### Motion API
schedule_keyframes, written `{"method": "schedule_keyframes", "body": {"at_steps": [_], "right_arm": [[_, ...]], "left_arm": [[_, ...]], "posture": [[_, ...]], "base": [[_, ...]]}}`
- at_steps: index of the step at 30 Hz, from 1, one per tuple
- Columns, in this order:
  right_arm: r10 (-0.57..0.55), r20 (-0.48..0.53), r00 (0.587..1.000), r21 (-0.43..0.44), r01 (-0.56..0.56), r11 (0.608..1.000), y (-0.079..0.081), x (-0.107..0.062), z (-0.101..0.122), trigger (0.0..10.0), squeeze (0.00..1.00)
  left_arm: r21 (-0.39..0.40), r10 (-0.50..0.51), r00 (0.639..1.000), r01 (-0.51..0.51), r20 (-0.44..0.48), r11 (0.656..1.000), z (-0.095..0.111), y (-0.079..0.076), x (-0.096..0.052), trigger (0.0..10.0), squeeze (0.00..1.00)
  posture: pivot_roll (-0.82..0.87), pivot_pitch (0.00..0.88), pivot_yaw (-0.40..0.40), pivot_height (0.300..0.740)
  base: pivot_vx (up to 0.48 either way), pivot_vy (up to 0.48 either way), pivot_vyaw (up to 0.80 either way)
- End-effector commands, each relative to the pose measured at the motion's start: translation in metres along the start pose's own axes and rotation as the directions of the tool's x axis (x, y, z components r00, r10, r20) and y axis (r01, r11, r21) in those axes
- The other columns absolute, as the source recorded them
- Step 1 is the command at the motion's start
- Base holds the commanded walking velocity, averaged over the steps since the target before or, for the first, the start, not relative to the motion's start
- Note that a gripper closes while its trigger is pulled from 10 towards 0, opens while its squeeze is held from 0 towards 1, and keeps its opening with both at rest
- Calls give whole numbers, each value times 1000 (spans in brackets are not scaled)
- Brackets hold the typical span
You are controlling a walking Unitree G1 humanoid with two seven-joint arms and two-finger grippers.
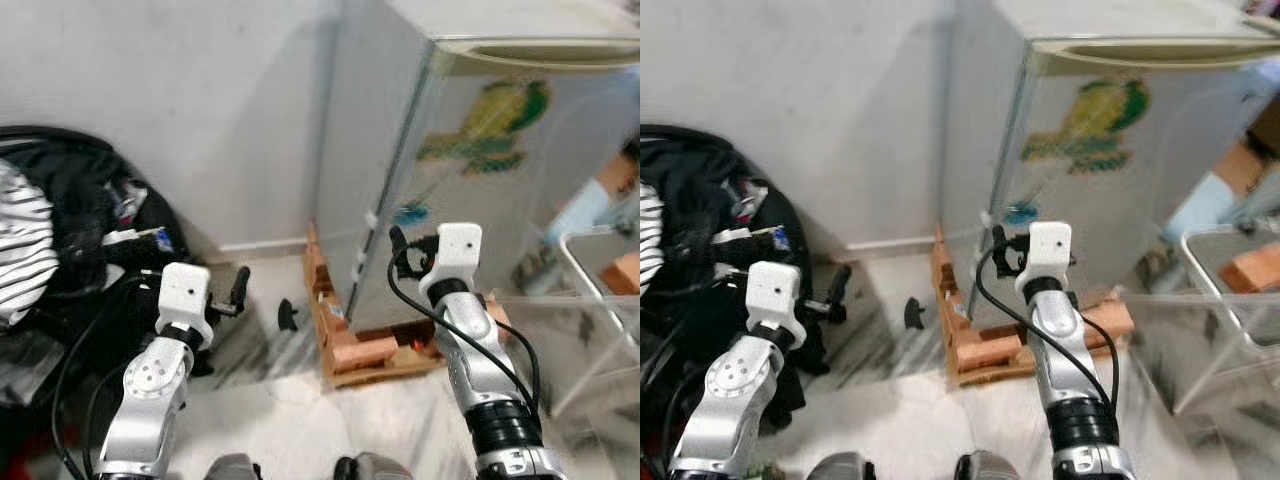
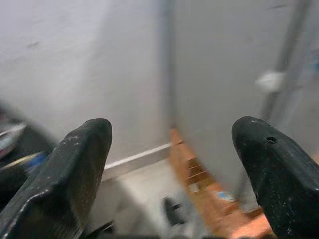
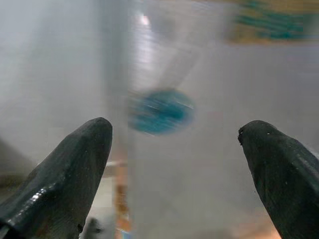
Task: Restocking fridge
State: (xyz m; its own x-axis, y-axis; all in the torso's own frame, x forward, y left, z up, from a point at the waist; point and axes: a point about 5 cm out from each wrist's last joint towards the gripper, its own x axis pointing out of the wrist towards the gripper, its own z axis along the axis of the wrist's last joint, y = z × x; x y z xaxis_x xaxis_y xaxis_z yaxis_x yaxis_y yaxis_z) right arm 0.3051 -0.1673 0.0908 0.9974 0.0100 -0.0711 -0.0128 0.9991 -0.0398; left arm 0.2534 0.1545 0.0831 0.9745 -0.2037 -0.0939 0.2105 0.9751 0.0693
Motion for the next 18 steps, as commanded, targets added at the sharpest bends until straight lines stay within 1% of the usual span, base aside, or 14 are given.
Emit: {"method": "schedule_keyframes", "body": {"at_steps": [1,6,9,15,16,18], "right_arm": [[-21,7,1000,1,21,1000,-3,1,2,10000,0],[-21,12,1000,-2,21,1000,-4,3,3,10000,0],[-22,15,1000,-3,22,1000,-4,4,4,10000,0],[-21,19,1000,-3,21,1000,-3,4,4,10000,0],[-21,20,1000,-2,21,1000,-3,4,4,10000,0],[-21,20,1000,-2,21,1000,-3,3,4,10000,0]], "left_arm": [[-5,-26,1000,26,3,1000,0,-4,0,10000,0],[-1,-24,1000,24,11,1000,2,-4,1,10000,0],[7,-22,1000,22,9,1000,2,-4,2,10000,0],[4,-8,1000,8,1,1000,1,-3,1,10000,0],[2,-8,1000,8,2,1000,1,-3,2,10000,0],[2,-7,1000,7,3,1000,2,-3,2,10000,0]], "posture": [[95,28,-36,740],[96,25,-36,740],[97,23,-35,740],[97,21,-34,740],[98,21,-33,740],[99,20,-36,740]], "base": [[337,341,-800],[337,315,-800],[275,0,-800],[0,0,-739],[0,0,-438],[0,0,0]]}}
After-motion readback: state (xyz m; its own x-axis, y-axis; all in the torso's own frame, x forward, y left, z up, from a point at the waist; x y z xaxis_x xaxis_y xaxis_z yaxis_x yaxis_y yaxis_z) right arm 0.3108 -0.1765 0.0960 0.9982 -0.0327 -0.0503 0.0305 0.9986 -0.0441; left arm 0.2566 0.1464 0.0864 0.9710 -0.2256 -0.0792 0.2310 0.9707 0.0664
